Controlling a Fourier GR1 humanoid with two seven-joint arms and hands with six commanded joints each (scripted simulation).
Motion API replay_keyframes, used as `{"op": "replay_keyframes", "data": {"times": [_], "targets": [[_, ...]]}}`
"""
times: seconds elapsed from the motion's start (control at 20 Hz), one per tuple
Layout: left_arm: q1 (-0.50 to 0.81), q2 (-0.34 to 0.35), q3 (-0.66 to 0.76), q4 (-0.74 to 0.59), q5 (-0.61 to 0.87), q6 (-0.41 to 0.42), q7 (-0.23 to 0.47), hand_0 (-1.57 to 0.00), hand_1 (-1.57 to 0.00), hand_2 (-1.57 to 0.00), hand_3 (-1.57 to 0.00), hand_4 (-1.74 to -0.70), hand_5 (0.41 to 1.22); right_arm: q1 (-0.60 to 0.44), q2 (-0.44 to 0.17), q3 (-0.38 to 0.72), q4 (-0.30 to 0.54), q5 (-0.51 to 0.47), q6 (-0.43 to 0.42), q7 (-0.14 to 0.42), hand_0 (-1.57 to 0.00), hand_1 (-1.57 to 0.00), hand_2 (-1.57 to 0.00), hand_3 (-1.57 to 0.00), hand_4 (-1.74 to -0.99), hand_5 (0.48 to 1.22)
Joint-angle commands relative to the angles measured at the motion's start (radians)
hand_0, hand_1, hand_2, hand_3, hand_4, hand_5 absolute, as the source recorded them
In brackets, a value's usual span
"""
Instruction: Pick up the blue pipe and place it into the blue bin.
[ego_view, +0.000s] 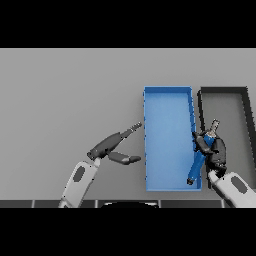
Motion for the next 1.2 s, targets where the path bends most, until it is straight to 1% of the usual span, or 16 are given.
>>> {"op": "replay_keyframes", "data": {"times": [0.0,0.05,0.1,0.15,0.2,0.25,0.3,0.4,0.45,0.6,0.65,0.8,0.85,0.9,1.05,1.15], "targets": [[-0.004,-0.003,-0.004,0.003,-0.004,0.0,0.007,0.0,0.0,0.0,0.0,-0.88,0.422,-0.025,-0.02,0.031,0.017,-0.032,-0.012,0.002,-0.94,-0.85,-0.86,-0.5,-1.503,1.221],[-0.003,-0.002,-0.004,0.002,-0.004,-0.001,0.006,0.0,0.0,0.0,0.0,-0.88,0.425,-0.033,-0.029,0.043,0.019,-0.042,-0.004,0.001,-0.75,-0.68,-0.68,-0.4,-1.413,1.221],[-0.001,-0.002,-0.005,0.002,-0.005,-0.001,0.004,0.0,0.0,0.0,0.0,-0.88,0.427,-0.042,-0.044,0.057,0.024,-0.054,0.01,0.001,-0.6,-0.55,-0.55,-0.32,-1.337,1.221],[0.001,-0.003,-0.005,-0.003,-0.002,-0.001,0.005,0.0,0.0,0.0,0.0,-0.88,0.428,-0.065,-0.068,0.088,0.032,-0.076,0.024,0.001,-0.48,-0.44,-0.44,-0.26,-1.275,1.186],[0.006,-0.005,-0.01,-0.004,-0.005,0.001,0.002,0.0,0.0,0.0,0.0,-0.88,0.43,-0.081,-0.092,0.125,0.038,-0.097,0.037,-0.001,-0.38,-0.35,-0.35,-0.21,-1.219,1.137],[0.014,-0.005,-0.012,-0.012,-0.004,0.001,0.003,0.0,0.0,0.0,0.0,-0.88,0.429,-0.115,-0.131,0.178,0.048,-0.114,0.045,-0.003,-0.31,-0.28,-0.28,-0.16,-1.175,1.084],[0.022,-0.005,-0.012,-0.015,-0.005,0.004,0.002,0.0,0.0,0.0,0.0,-0.88,0.429,-0.18,-0.181,0.259,0.051,-0.134,0.057,0.0,-0.24,-0.22,-0.22,-0.13,-1.142,1.03],[0.016,-0.007,-0.011,-0.018,-0.004,0.005,0.011,0.0,0.0,0.0,0.0,-0.89,0.428,-0.211,-0.206,0.313,0.062,-0.169,0.066,0.001,-0.16,-0.14,-0.14,-0.08,-1.083,0.934],[0.011,-0.009,-0.01,-0.021,-0.002,0.005,0.018,0.0,0.0,0.0,0.0,-0.89,0.426,-0.249,-0.232,0.355,0.071,-0.196,0.072,0.001,-0.12,-0.11,-0.11,-0.07,-1.078,0.898],[0.007,-0.012,-0.006,-0.012,-0.005,0.01,0.017,0.0,0.0,0.0,0.0,-0.89,0.427,-0.35,-0.254,0.471,0.102,-0.24,0.073,0.001,-0.06,-0.06,-0.06,-0.03,-1.056,0.817],[0.011,0.0,-0.002,-0.017,-0.001,0.003,0.009,0.0,0.0,0.0,0.0,-0.89,0.428,-0.381,-0.28,0.52,0.093,-0.258,0.071,0.001,-0.05,-0.05,-0.05,-0.03,-1.051,0.787],[0.003,-0.003,-0.002,-0.009,-0.002,0.003,0.017,0.0,0.0,0.0,0.0,-0.89,0.429,-0.407,-0.266,0.55,0.104,-0.259,0.057,0.001,-0.03,-0.02,-0.02,-0.01,-1.036,0.713],[0.017,-0.003,-0.011,-0.012,-0.009,0.004,0.002,0.0,0.0,0.0,0.0,-0.89,0.429,-0.413,-0.263,0.551,0.115,-0.26,0.058,0.001,-0.02,-0.02,-0.02,-0.01,-1.033,0.696],[0.007,-0.007,-0.009,-0.008,-0.01,0.007,0.008,0.0,0.0,0.0,0.0,-0.89,0.429,-0.426,-0.256,0.562,0.132,-0.261,0.059,0.001,-0.02,-0.01,-0.01,-0.01,-1.03,0.682],[0.023,0.006,-0.006,-0.019,-0.006,0.004,-0.003,0.0,0.0,0.0,0.0,-0.89,0.431,-0.435,-0.271,0.577,0.105,-0.267,0.064,0.001,-0.01,-0.01,-0.01,0.0,-1.022,0.665],[0.021,-0.001,-0.012,0.003,-0.024,0.013,-0.003,0.0,0.0,0.0,0.0,-0.88,0.431,-0.44,-0.265,0.575,0.124,-0.269,0.074,-0.002,-0.01,-0.01,-0.01,0.0,-1.022,0.658]]}}
